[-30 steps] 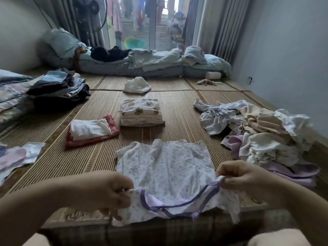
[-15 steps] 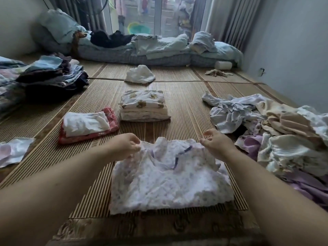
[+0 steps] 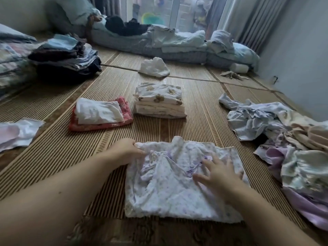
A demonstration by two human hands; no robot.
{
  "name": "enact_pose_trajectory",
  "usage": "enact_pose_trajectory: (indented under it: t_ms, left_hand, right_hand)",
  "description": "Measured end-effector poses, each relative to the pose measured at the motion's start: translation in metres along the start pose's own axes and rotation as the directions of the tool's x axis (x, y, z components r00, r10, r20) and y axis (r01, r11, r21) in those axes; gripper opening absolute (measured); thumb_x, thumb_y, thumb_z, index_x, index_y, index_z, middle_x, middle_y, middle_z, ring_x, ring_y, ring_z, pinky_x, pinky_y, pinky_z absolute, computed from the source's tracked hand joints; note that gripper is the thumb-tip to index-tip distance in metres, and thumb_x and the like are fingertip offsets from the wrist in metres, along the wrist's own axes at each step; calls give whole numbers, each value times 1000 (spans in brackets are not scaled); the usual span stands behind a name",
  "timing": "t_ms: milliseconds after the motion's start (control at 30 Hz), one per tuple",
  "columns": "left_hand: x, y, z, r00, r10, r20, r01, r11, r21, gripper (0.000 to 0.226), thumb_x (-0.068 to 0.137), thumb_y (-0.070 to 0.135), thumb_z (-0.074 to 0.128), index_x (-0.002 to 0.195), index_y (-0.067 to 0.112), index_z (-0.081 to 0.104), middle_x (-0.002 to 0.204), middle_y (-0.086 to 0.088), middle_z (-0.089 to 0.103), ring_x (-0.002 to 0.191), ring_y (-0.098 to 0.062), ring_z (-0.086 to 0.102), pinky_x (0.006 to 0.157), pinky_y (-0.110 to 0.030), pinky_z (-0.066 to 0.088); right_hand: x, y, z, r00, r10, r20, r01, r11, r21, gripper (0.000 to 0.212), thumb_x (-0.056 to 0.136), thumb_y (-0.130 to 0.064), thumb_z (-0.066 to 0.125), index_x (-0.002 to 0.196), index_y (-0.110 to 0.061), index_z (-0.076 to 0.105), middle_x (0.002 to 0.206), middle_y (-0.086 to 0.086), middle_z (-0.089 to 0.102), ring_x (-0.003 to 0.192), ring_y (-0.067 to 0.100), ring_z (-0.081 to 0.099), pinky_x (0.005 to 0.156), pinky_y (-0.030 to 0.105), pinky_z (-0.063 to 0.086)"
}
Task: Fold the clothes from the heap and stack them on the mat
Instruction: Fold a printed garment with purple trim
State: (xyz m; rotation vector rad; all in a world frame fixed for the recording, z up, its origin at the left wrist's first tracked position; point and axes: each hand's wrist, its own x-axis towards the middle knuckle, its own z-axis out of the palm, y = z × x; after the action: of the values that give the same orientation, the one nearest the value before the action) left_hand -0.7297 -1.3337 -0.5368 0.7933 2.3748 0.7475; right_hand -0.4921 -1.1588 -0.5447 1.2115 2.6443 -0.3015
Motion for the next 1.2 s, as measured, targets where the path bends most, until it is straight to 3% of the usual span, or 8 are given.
enact_pose_trajectory:
  t_ms: [133, 333, 433, 567, 733, 900, 1067, 1200]
  left_hand:
    - [1, 8, -13, 999, 45, 31, -39, 984, -175, 33, 85, 44, 63, 73, 14, 67, 70, 1, 64, 56, -11, 54, 50, -21, 37]
    - [12, -14, -34, 979, 104, 176, -11, 885, -466, 32, 95, 38, 55, 75, 13, 58, 59, 0, 46, 45, -9, 33, 40, -20, 25]
    - [22, -24, -39, 995, 92, 36, -61, 859, -508, 24, 91, 26, 63, 77, 7, 65, 53, 0, 50, 42, -9, 40, 39, -22, 34]
    - [35, -26, -41, 975, 14, -223, -144, 804, -577, 5, 90, 17, 65, 88, 13, 68, 79, -4, 65, 71, -15, 56, 73, -35, 49]
    - [21, -9, -38, 926, 236, -296, -248, 969, -5, 31, 87, 28, 66, 117, 19, 65, 119, -2, 64, 112, -17, 57, 97, -35, 45]
    - [-24, 23, -1, 754, 656, -7, -625, 722, 297, 35, 88, 42, 61, 122, 33, 60, 128, 12, 57, 115, -7, 53, 92, -26, 46]
    - [-30, 32, 43, 925, 367, 102, -366, 781, 505, 57, 77, 65, 58, 116, 25, 57, 125, -1, 53, 118, -24, 45, 94, -42, 43]
    - [-17, 32, 48, 958, 287, 27, -270, 860, 434, 60, 64, 61, 73, 111, 27, 58, 120, -1, 54, 109, -23, 49, 89, -38, 46]
  right_hand:
    - [1, -58, -11, 960, -237, -151, 252, 963, 94, 75, 81, -71, 48, 146, -44, 23, 160, -8, 10, 146, 22, -12, 112, 61, 1]
    - [7, -104, 20, 942, -275, 193, 259, 960, 104, 101, 69, -83, 49, 147, -48, -5, 160, -3, -15, 144, 33, -20, 115, 61, 4]
    - [8, -99, 32, 946, -255, 199, 242, 966, 86, 102, 65, -88, 42, 145, -51, -9, 158, -8, -21, 141, 31, -29, 112, 65, 2]
    - [6, -100, 28, 941, -257, 221, 244, 966, 84, 104, 61, -89, 39, 144, -51, -10, 157, -9, -23, 141, 30, -30, 111, 67, 1]
    - [-12, -90, 10, 958, -285, 46, 269, 939, 213, 91, 79, -76, 44, 150, -42, -1, 159, -8, -13, 146, 22, -18, 115, 57, 3]
    - [-38, -36, -4, 962, -133, -238, 196, 945, 261, 65, 94, -43, 50, 151, -26, 22, 157, -4, 23, 145, 12, 15, 117, 35, 15]
    - [-10, 4, -20, 980, 170, -107, -138, 956, 257, 67, 89, -33, 58, 148, -26, 27, 153, 5, 29, 138, 30, 27, 111, 48, 29]
    - [5, 27, -22, 970, 242, 2, -236, 945, 227, 84, 76, -47, 72, 147, -28, 30, 154, 10, 22, 136, 34, 27, 110, 40, 28]
